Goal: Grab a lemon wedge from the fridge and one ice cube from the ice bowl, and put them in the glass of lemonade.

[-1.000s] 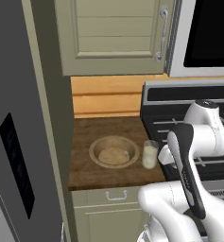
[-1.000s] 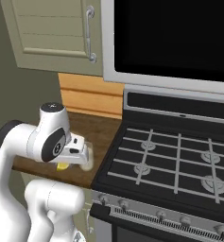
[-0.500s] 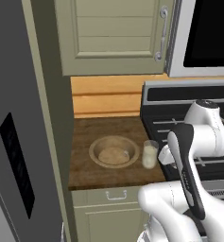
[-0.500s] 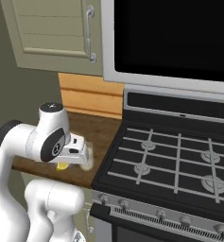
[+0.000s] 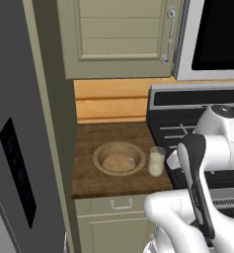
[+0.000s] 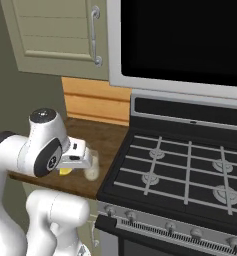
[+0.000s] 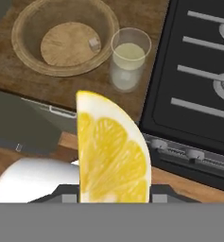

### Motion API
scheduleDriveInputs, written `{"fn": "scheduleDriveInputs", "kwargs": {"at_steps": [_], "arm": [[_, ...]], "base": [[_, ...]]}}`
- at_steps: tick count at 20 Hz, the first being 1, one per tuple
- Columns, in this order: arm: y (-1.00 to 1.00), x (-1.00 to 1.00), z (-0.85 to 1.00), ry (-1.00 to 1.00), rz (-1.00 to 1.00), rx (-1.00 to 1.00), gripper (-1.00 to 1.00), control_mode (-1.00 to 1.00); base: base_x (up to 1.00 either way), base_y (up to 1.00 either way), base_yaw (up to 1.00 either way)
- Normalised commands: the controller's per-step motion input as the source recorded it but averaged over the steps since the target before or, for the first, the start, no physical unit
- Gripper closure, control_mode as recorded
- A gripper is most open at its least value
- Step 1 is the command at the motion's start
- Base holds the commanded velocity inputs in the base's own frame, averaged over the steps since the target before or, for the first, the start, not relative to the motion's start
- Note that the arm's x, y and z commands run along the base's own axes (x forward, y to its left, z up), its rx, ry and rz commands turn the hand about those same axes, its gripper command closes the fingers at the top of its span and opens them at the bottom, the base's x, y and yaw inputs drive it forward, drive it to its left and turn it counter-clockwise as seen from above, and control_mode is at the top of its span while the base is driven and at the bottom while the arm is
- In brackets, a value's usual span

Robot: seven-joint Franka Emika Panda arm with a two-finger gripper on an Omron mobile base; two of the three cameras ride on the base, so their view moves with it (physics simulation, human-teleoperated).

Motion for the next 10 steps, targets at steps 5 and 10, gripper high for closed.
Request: {"fn": "scheduleDriveInputs", "kwargs": {"at_steps": [5, 10], "arm": [[0.2, 0.39, 0.17, -0.15, 0.0, -0.04, 1.0, -1.0], [0.34, 1.0, 0.01, 0.01, -0.08, 0.0, 1.0, -1.0]], "base": [[0.0, 0.0, 0.0], [0.0, 0.0, 0.0]]}}
